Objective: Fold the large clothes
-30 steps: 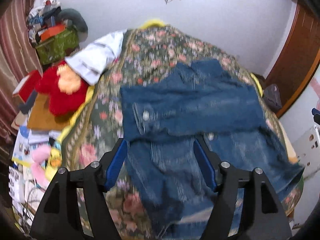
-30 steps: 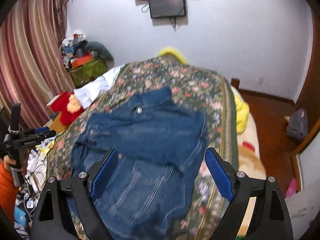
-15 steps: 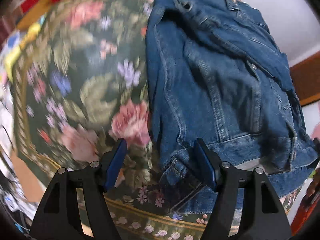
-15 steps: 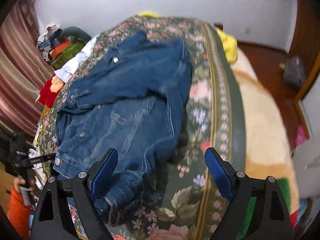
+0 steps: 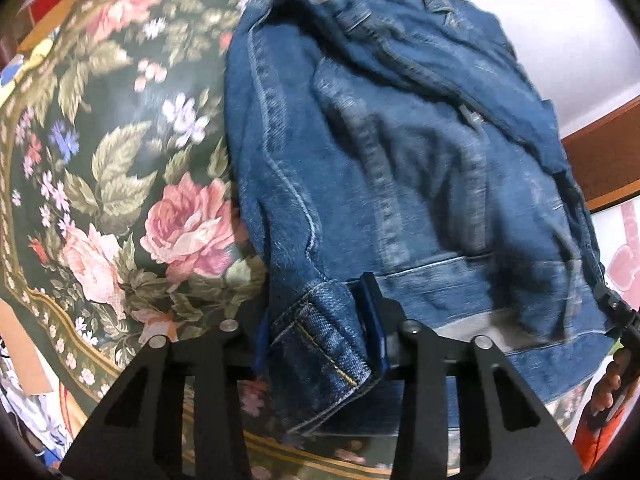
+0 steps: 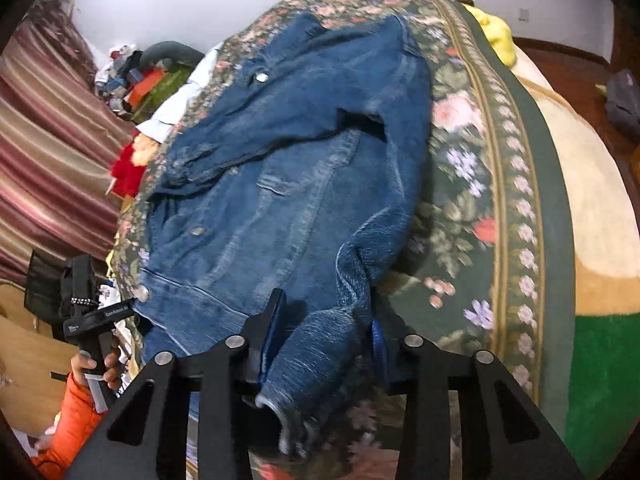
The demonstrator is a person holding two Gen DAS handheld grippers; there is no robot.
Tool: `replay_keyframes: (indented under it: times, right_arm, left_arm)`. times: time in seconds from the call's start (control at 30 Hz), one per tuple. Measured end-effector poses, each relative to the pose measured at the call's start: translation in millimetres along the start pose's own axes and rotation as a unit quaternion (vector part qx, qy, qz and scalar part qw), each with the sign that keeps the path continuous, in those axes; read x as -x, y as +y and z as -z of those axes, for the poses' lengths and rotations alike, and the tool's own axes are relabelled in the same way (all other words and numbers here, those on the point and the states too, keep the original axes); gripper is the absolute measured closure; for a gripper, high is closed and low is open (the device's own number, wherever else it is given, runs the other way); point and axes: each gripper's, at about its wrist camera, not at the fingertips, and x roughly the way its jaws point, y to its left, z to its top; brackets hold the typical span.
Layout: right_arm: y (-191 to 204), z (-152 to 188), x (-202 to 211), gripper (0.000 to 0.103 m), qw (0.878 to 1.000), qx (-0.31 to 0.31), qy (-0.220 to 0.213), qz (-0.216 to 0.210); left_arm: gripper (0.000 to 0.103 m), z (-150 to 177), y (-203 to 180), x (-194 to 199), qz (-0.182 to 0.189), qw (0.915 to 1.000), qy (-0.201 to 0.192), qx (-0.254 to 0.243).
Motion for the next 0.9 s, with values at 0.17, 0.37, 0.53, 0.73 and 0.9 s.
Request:
replay_keyframes:
  times: [0.17,0.37,0.53,0.73,0.9]
  right_arm:
    - [21,-23,15,0.082,0.999,0.031,-0.037,-0.019]
    - [44,-66,32,0.085,0.992,0.079,-0.101,0.001]
    - [38,-117,36,0.087,0.987,0.066,-0.145,0.022]
    - [20,-180,15,0.087,0.985,0.031,-0.164,0.035]
    - [17,-228,-24,0.087,0.983,0.038,-0.163,0.070]
  left_arm:
    - [0.068,-15,-33,48,0.011,0.9959,-0.079,-0.042]
    - [0.070,-62,-51,104,0.036,0.9860,-0.155,-0.048]
    - [0.072,-110,-35,129,0.030,0.9769,-0.210,-0.022]
    - [0.074,-173,-18,118,-0.016,0.9686,-0.247,0.026]
    - [0.103,-218,-24,94,-0.082,0.9599,-0.268,0.010]
